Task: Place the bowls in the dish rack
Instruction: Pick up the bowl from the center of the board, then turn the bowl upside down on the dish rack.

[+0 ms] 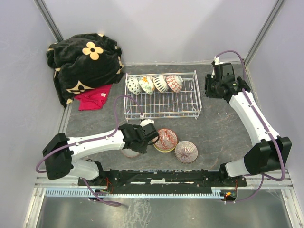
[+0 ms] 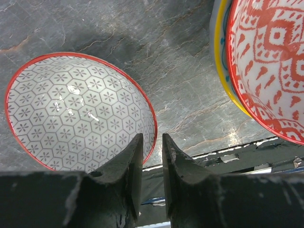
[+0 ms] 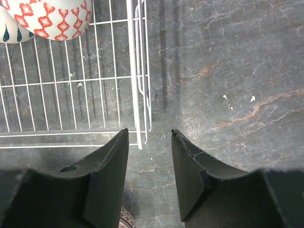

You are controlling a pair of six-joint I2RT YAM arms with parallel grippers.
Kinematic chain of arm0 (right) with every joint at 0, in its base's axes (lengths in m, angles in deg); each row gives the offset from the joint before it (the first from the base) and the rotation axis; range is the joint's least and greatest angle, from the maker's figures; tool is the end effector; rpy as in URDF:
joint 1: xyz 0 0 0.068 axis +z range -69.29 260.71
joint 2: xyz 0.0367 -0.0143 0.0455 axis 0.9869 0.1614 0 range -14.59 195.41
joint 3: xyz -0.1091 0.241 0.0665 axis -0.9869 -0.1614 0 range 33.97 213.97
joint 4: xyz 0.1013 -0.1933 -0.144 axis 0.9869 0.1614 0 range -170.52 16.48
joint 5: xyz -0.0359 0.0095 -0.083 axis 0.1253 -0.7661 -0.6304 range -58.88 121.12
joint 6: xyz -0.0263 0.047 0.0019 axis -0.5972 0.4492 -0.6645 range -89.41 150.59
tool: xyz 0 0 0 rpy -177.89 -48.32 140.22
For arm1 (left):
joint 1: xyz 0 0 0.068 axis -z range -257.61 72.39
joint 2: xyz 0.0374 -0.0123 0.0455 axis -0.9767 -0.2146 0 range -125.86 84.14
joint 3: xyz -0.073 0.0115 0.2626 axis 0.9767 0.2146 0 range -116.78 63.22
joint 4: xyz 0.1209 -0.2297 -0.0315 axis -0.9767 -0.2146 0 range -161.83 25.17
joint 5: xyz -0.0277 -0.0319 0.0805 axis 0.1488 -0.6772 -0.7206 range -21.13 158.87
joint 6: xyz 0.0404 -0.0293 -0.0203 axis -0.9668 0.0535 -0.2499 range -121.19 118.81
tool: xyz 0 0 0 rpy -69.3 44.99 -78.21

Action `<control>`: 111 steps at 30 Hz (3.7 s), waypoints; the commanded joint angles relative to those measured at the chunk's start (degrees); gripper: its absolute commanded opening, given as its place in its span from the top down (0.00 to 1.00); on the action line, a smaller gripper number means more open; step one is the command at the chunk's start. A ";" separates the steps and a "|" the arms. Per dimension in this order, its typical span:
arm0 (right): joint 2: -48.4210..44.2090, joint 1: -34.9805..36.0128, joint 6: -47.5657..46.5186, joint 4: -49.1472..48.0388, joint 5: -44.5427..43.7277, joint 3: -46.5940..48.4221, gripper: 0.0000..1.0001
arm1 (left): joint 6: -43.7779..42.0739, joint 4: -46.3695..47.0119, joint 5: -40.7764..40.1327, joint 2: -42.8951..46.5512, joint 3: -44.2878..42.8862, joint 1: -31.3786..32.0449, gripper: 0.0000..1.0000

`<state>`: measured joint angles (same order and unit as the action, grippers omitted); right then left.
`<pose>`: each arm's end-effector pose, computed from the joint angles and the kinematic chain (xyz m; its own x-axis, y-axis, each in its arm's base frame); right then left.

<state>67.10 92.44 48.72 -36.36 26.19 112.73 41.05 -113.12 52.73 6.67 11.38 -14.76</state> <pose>0.2985 0.0589 0.3419 -0.7267 0.1657 -0.6666 0.0851 0.9847 0.1520 0.1181 -0.2087 0.2154 -0.8756 0.2923 -0.3846 0.3120 0.9500 0.0117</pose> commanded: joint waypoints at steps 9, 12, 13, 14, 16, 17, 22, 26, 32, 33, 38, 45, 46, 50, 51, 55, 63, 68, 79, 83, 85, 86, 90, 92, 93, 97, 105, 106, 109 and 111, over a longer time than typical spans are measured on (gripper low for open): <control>-1.52 -0.21 -0.66 -1.95 0.36 -0.88 0.51 | 2.57 1.79 -0.48 -1.95 0.31 0.88 0.73; -1.85 -0.23 -0.73 -2.00 0.27 -1.12 0.51 | 2.59 1.80 -0.97 -2.02 0.39 0.96 0.76; -1.91 -0.17 -0.73 -1.96 0.28 -1.07 0.51 | 2.59 1.80 -1.08 -1.99 0.32 0.87 0.79; -1.98 -0.21 -0.73 -1.99 0.27 -1.07 0.51 | 2.56 1.73 -1.40 -1.90 0.12 0.93 0.84; -1.97 -0.21 -0.79 -1.86 0.27 -0.99 0.51 | 2.71 1.38 -2.00 -1.28 -0.52 0.99 0.95; -1.95 -0.21 -0.75 -1.83 0.20 -1.07 0.51 | 2.65 1.05 -2.64 -0.85 -1.02 0.89 0.97; -1.79 -0.23 -0.74 -2.06 0.07 -0.94 0.51 | 0.58 -2.15 -6.40 0.73 -8.84 0.30 0.97; -1.63 -0.22 -0.51 -1.80 -0.25 -0.27 0.51 | -4.54 0.27 -1.17 1.82 -20.60 -4.46 0.97; -0.64 -0.21 0.02 -1.39 -2.22 1.63 0.51 | -13.12 9.48 14.66 -7.62 -43.33 -13.57 0.97; -0.39 -0.34 0.12 -1.29 -2.88 2.10 0.51 | -13.76 11.89 17.55 -10.32 -46.62 -14.88 0.97; 2.04 -0.95 0.36 -0.64 -3.23 5.01 0.52 | -9.54 25.51 31.63 -24.55 -59.52 -19.71 0.97; 5.49 -3.79 1.46 -0.37 -2.97 8.10 0.52 | 5.03 52.29 40.27 -38.54 -64.24 -23.72 0.97; 5.96 -4.13 1.51 -0.35 -2.78 8.39 0.52 | 6.96 56.25 40.53 -39.74 -63.68 -24.12 0.97; 7.61 -4.69 1.60 -0.60 -2.16 9.25 0.52 | 12.10 69.22 38.63 -42.02 -59.90 -25.19 0.97; 7.94 -4.69 1.60 -0.62 -2.01 9.41 0.52 | 13.49 72.01 38.32 -42.46 -58.83 -25.61 0.97; 8.52 -4.74 1.55 -1.48 -1.08 9.54 0.53 | 18.79 81.29 37.79 -43.42 -52.91 -27.70 0.97; 9.56 -4.40 1.20 -7.66 4.43 6.54 0.53 | 22.49 89.59 36.35 -45.01 -46.29 -28.30 0.97; 10.53 -2.81 1.12 -9.47 4.68 5.17 0.53 | 24.53 93.62 35.96 -46.22 -43.98 -28.19 0.97; 12.31 -1.31 1.53 -10.54 3.08 3.85 0.54 | 25.03 96.37 33.87 -48.96 -40.54 -26.49 0.97; 12.55 -1.27 1.86 -11.05 3.17 2.99 0.57 | 24.95 95.84 33.46 -50.57 -41.04 -26.24 0.97; 12.66 -1.22 2.14 -11.62 3.40 2.29 0.59 | 24.35 95.15 33.35 -51.18 -41.59 -26.28 0.97; 12.79 -1.14 2.31 -11.87 3.55 1.87 0.59 | 24.06 94.73 33.30 -51.50 -41.92 -26.29 0.97; 13.07 -0.79 2.78 -13.00 3.80 0.25 0.60 | 23.38 93.18 33.56 -52.85 -43.09 -26.37 0.97; 13.20 -0.61 2.97 -13.57 3.94 -0.49 0.60 | 23.21 92.68 33.79 -53.33 -43.42 -26.37 0.97; 13.32 -0.55 3.06 -13.78 4.08 -0.72 0.60 | 23.15 92.53 33.81 -53.27 -43.24 -26.29 0.97; 13.40 -0.23 3.15 -14.51 4.30 -1.71 0.60 | 22.13 91.47 33.95 -52.78 -42.46 -26.40 0.97; 13.37 -0.12 3.45 -15.15 4.32 -2.38 0.63 | 21.01 90.37 35.94 -51.57 -40.36 -26.79 0.97; 13.33 -0.14 3.46 -15.15 4.25 -2.38 0.63 | 20.98 90.58 36.04 -51.15 -39.69 -26.92 0.97; 13.16 -0.12 3.71 -15.15 4.06 -2.39 0.64 | 20.80 91.13 36.00 -49.72 -38.33 -27.44 0.97; 12.82 -0.14 3.89 -15.27 4.05 -2.53 0.64 | 20.75 91.30 35.99 -49.13 -38.06 -27.79 0.97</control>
<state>80.87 92.02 51.87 -49.50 30.17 110.21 63.76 -21.34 86.21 -45.41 -28.07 -42.34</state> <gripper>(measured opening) 0.359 0.051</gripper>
